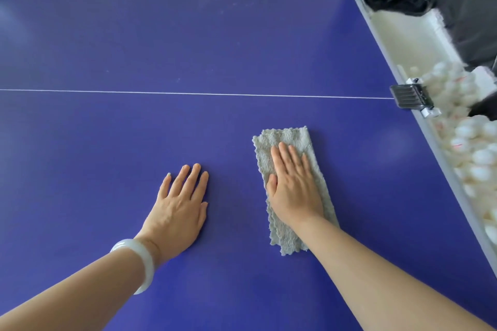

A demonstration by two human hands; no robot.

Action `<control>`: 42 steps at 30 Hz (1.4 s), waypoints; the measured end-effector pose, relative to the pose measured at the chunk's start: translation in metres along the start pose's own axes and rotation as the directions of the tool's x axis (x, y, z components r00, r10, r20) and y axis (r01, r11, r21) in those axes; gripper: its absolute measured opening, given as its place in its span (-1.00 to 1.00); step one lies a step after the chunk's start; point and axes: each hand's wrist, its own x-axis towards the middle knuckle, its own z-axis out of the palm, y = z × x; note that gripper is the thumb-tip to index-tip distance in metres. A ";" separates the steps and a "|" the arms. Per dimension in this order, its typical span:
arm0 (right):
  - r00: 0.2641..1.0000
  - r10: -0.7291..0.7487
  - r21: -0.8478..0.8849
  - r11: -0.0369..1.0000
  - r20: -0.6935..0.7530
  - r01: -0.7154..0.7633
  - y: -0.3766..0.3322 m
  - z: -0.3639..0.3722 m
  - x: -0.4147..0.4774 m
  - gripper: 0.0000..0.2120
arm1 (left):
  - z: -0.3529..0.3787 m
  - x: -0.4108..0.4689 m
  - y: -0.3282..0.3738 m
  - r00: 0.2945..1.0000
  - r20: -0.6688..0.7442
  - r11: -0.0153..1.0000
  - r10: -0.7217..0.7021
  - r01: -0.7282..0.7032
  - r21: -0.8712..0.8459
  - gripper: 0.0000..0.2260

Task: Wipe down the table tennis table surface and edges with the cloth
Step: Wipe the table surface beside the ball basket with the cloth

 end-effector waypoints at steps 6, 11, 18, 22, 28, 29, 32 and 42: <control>1.000 -0.001 0.059 0.998 -0.018 0.002 0.000 -0.001 -0.002 -0.43 | -0.001 0.059 0.040 1.000 0.006 0.996 0.009 -0.008 -0.084 -0.52; 0.999 -0.006 0.048 0.999 -0.032 0.007 0.008 -0.003 0.030 -0.41 | 0.018 0.068 0.048 0.995 -0.032 0.982 -0.099 0.092 -0.165 -0.50; 0.979 -0.198 0.117 0.974 0.041 0.192 -0.038 -0.004 0.144 -0.47 | 0.018 0.070 0.046 0.994 -0.030 0.974 -0.107 0.099 -0.202 -0.47; 0.912 -0.400 0.138 0.912 0.088 0.387 -0.069 -0.005 0.176 -0.50 | 0.014 0.071 0.044 0.994 -0.032 0.963 -0.106 0.095 -0.254 -0.50; 0.997 0.073 0.051 0.996 -0.017 -0.072 0.005 -0.006 0.162 -0.48 | 0.015 0.070 0.042 0.992 -0.047 0.963 -0.119 0.104 -0.247 -0.50; 0.982 0.186 0.051 0.982 -0.028 -0.184 0.024 -0.009 0.154 -0.47 | 0.016 0.070 0.042 0.992 -0.049 0.963 -0.120 0.104 -0.248 -0.50; 0.892 0.451 0.043 0.892 -0.037 -0.450 0.044 -0.013 0.135 -0.45 | 0.016 0.070 0.042 0.991 -0.057 0.964 -0.120 0.102 -0.244 -0.50; 0.999 -0.045 -0.019 0.999 0.007 0.045 0.076 -0.026 0.109 -0.48 | 0.015 0.070 0.046 0.991 -0.056 0.962 -0.124 0.106 -0.252 -0.48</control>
